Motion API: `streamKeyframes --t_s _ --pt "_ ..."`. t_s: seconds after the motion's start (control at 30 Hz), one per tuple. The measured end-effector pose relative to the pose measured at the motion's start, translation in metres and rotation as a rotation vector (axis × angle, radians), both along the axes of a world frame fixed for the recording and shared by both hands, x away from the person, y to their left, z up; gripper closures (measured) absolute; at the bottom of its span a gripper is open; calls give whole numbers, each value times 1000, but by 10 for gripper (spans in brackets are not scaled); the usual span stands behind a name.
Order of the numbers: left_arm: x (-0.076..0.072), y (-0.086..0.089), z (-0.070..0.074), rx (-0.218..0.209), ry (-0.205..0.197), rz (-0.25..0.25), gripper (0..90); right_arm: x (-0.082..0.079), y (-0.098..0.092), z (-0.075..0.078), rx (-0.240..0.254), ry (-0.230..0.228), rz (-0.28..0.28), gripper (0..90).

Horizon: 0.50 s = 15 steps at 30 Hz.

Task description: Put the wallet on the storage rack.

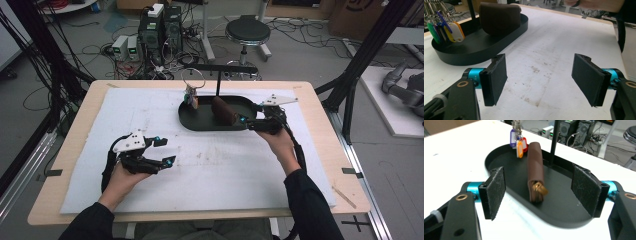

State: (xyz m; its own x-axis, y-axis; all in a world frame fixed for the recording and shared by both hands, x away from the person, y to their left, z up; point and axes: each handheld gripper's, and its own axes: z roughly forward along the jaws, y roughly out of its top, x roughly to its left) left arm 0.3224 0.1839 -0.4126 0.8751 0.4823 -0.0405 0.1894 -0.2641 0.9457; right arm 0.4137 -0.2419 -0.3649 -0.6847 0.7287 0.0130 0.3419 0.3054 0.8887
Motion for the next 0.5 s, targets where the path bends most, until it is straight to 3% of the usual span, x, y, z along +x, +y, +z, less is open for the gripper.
streamKeyframes --t_s 0.27,0.5 --pt "0 6 0 1 -7 46 267 -42 -38 -1 52 -28 15 267" --pt "-1 17 0 8 -22 103 251 -64 -65 -11 78 -31 13 243"
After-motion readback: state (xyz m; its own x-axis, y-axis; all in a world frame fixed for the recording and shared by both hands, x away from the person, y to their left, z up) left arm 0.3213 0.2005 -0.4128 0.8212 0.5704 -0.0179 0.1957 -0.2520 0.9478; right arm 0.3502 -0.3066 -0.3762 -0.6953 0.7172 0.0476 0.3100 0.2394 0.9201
